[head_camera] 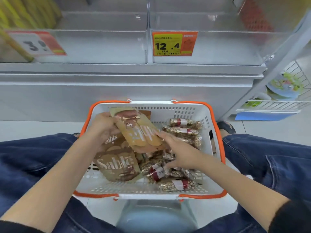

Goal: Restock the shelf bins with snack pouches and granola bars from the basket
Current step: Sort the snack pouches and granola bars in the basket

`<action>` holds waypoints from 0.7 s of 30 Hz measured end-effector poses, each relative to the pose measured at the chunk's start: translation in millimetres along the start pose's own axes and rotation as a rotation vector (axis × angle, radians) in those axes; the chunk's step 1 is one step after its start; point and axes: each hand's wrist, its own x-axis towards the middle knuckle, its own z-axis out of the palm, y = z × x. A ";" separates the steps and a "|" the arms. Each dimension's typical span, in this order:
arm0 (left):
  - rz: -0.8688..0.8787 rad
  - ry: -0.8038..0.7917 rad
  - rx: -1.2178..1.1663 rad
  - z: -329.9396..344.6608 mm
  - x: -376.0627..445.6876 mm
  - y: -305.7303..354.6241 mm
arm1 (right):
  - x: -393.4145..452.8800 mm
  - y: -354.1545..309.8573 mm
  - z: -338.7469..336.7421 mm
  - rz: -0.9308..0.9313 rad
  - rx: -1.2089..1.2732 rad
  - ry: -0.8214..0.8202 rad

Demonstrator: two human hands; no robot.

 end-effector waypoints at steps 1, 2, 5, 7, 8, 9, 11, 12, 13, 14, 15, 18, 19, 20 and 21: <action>-0.086 0.002 -0.095 -6.7 -1.6 -4.2 | -2.4 -12.0 4.4 -0.029 0.094 0.031; -0.156 0.015 -0.159 -14.1 -0.9 -9.8 | -4.6 -22.4 9.7 -0.053 0.177 0.084; -0.290 0.012 -0.228 -38.6 -1.2 -21.4 | -5.2 -36.4 18.3 -0.111 0.315 0.392; -0.334 -0.060 -0.137 -55.1 -4.2 -24.5 | -3.8 -39.4 10.6 -0.078 0.273 0.498; -0.349 -0.102 -0.051 -63.0 -5.2 -24.5 | -3.6 -42.2 4.6 -0.064 0.234 0.516; -0.361 -0.137 0.060 -69.8 -7.1 -21.9 | -3.4 -46.2 -2.3 -0.071 0.195 0.542; -0.364 -0.157 0.288 -82.3 -11.4 -12.8 | -3.2 -57.8 -16.4 -0.151 0.099 0.630; -0.355 -0.145 0.403 -87.5 -13.1 -8.3 | -2.3 -63.9 -21.4 -0.202 0.044 0.650; -0.342 -0.118 0.500 -93.0 -13.9 -5.1 | -0.2 -69.7 -25.0 -0.237 0.006 0.640; -0.331 -0.083 0.564 -96.9 -15.7 -2.5 | 2.9 -75.1 -27.5 -0.256 -0.015 0.608; -0.318 -0.047 0.605 -101.2 -15.9 -1.5 | 5.9 -80.9 -29.7 -0.271 -0.033 0.565; -0.282 0.027 0.657 -109.4 -11.2 -1.0 | 20.2 -98.9 -24.5 -0.286 -0.125 0.364; -0.266 0.043 0.667 -111.2 -7.6 -1.6 | 27.4 -104.6 -14.9 -0.268 -0.174 0.276; -0.242 0.059 0.680 -112.8 -4.6 -2.7 | 34.8 -109.4 -0.9 -0.247 -0.210 0.204; -0.205 0.075 0.694 -113.8 -2.1 -4.1 | 42.3 -113.2 16.2 -0.213 -0.225 0.127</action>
